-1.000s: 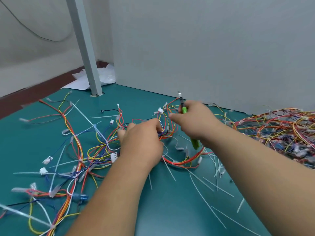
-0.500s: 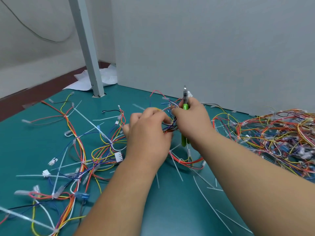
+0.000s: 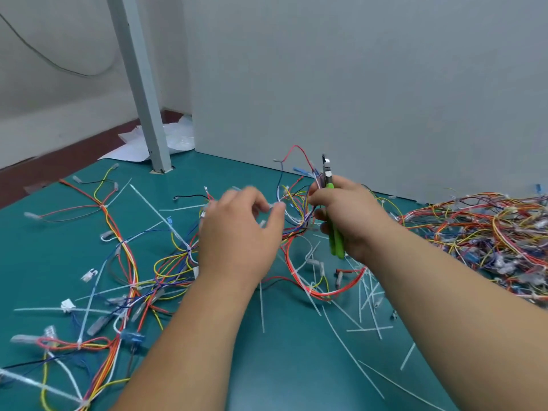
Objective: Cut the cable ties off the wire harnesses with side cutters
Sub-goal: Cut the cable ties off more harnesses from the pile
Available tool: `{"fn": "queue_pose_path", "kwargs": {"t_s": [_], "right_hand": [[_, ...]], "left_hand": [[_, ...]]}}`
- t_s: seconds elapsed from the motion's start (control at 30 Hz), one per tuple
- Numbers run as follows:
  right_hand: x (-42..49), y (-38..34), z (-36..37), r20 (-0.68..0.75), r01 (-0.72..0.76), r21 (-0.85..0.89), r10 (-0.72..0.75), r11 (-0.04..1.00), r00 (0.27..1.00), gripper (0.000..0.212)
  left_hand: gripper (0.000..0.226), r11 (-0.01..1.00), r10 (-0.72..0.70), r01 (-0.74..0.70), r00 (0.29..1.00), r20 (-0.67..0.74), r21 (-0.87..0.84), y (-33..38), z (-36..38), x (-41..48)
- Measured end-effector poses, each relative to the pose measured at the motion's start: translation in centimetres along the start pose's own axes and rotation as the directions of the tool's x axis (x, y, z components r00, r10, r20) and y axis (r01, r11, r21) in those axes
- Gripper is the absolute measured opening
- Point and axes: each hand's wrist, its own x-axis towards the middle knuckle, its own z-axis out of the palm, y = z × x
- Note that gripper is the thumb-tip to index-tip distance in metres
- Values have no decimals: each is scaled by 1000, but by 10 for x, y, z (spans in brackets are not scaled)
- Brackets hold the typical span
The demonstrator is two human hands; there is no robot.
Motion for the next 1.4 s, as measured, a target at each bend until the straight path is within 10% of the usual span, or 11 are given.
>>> {"fn": "queue_pose_path", "kwargs": {"t_s": [0.13,0.47,0.63,0.83,1.1,1.4], "right_hand": [[4,0,-10,62,-110,269,97,957,993,23],[2,2,-29,-49,27,716,12,698,999,25],[-14,10,-26,52,-23,446,0,895,999,5],[-28,8,-25,117,-10,626,-82,780,990,12],[-52,31,1,-227,123,358,-42,925,973,14],[-62,39,23,-20,118,283,-117,952,993,11]], "left_hand": [[53,986,-69,17,947,314,167,0,11,-8],[21,986,-4,-12,995,96,165,3,5,-2],[11,991,19,-33,994,112,128,5,7,-6],[34,971,108,-150,969,222,186,13,16,-14],[34,997,7,-2,998,-61,81,13,9,-8],[45,988,154,-147,964,219,-48,15,14,-15]]}}
